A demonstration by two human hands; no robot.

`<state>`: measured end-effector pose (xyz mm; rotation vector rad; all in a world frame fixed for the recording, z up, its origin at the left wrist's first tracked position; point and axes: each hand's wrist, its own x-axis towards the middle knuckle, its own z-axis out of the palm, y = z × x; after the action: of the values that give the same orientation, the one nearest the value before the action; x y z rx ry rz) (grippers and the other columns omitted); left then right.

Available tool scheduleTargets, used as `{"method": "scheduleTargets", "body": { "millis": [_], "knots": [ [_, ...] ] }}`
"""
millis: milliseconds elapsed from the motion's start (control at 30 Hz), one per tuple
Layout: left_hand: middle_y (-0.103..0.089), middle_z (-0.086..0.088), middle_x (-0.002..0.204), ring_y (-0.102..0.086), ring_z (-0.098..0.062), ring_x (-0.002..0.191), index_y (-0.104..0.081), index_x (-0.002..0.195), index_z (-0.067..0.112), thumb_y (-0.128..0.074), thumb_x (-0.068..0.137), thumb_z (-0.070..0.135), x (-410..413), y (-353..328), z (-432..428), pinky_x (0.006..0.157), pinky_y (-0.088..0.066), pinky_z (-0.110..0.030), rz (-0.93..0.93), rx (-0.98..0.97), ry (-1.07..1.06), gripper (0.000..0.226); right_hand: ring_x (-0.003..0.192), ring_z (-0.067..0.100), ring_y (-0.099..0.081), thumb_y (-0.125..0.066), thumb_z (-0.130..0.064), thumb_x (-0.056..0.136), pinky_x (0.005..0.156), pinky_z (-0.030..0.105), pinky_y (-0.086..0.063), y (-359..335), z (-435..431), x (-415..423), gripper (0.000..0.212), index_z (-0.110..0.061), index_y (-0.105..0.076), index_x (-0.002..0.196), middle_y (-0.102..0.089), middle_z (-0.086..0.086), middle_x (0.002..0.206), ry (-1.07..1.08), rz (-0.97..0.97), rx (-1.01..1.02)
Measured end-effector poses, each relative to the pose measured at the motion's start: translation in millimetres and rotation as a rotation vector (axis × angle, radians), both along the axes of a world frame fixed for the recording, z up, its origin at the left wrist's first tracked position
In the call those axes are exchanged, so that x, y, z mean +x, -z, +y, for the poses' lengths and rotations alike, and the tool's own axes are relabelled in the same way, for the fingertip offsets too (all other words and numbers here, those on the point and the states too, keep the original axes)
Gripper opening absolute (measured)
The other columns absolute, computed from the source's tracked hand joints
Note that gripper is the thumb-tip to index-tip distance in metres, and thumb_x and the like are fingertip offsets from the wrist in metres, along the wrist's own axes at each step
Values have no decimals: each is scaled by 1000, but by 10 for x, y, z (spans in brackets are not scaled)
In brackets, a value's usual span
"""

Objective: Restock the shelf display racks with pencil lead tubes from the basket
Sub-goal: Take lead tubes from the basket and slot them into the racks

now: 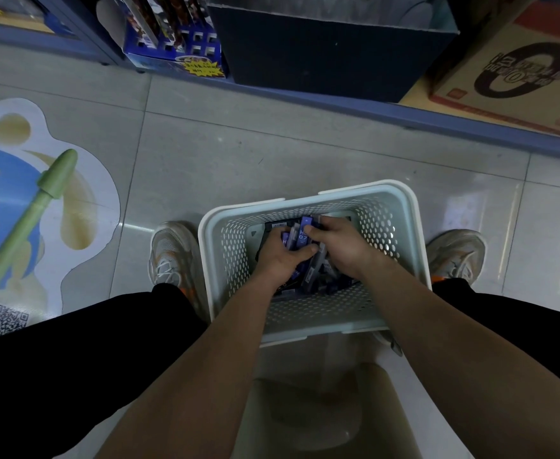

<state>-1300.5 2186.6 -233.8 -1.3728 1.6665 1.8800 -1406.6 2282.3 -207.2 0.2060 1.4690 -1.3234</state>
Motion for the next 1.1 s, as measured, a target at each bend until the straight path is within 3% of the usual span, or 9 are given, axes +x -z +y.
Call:
{"method": "scheduleTargets", "body": {
  "millis": [133, 367, 533, 667, 733, 800, 867, 933, 1100],
  "knots": [
    [-74, 2, 106, -71, -15, 99, -58, 123, 16, -89, 65, 40, -15, 10, 41, 89, -58, -35, 33, 15, -21, 70, 89, 21, -70, -52, -1, 100, 84, 29, -59, 17, -46, 32, 20, 2, -65, 114, -72, 14, 102, 0, -33, -14],
    [-74, 1, 102, -70, -15, 95, -63, 116, 15, -87, 74, 32, 14, 42, 28, 89, -57, -37, 19, -52, 60, 52, 100, 25, -68, -53, 0, 97, 93, 36, -54, 36, -16, -4, 19, -9, -68, 106, -70, 16, 111, 11, -54, 2],
    [-72, 1, 98, -68, -14, 90, -62, 102, 19, -86, 78, 22, 26, 11, -26, 82, -55, -28, 13, -34, 38, 35, 114, 28, -63, -56, 5, 91, 103, 37, -49, 94, 152, -111, 30, -7, -64, 118, -68, 15, 120, -68, 196, 249],
    [-70, 2, 99, -65, -12, 89, -59, 110, 15, -85, 79, 19, 30, -27, -74, 77, -51, -22, 1, -26, 37, 41, 114, 26, -58, -52, 17, 87, 86, 25, -48, 75, 287, -86, 49, 4, -52, 134, -61, 19, 125, -339, 293, 307],
    [-71, -3, 101, -66, -18, 92, -60, 113, 10, -84, 80, 19, 36, -32, -94, 82, -53, -28, -11, -27, 17, 42, 103, 22, -58, -60, 22, 79, 73, 18, -51, 54, 305, -65, 55, 5, -54, 130, -63, 17, 113, -376, 305, 282],
    [-70, -5, 100, -65, -19, 91, -61, 111, 8, -82, 82, 18, 36, -42, -111, 83, -52, -30, -26, -31, 4, 37, 97, 21, -59, -70, 21, 72, 74, 20, -52, 79, 316, -60, 56, -2, -60, 122, -64, 7, 99, -430, 340, 286],
    [-68, -4, 98, -63, -18, 88, -61, 109, 9, -81, 84, 18, 39, -54, -116, 81, -49, -28, -25, -45, 24, 34, 98, 22, -61, -77, 14, 71, 85, 29, -52, 113, 328, -49, 50, -8, -64, 114, -64, 5, 97, -471, 389, 308],
    [-68, -2, 97, -63, -18, 89, -61, 108, 10, -80, 84, 19, 47, -45, -118, 82, -49, -28, -19, -56, 25, 32, 95, 18, -61, -79, 5, 75, 86, 27, -49, 130, 322, -39, 42, -8, -67, 113, -65, 4, 99, -504, 465, 344],
    [-68, -4, 99, -62, -19, 91, -59, 110, 11, -80, 84, 19, 56, -31, -113, 84, -49, -30, -34, -77, 39, 35, 87, 7, -58, -77, 2, 80, 62, 3, -41, 136, 289, -26, 24, -5, -67, 100, -64, -3, 93, -444, 456, 331]
  ]
}}
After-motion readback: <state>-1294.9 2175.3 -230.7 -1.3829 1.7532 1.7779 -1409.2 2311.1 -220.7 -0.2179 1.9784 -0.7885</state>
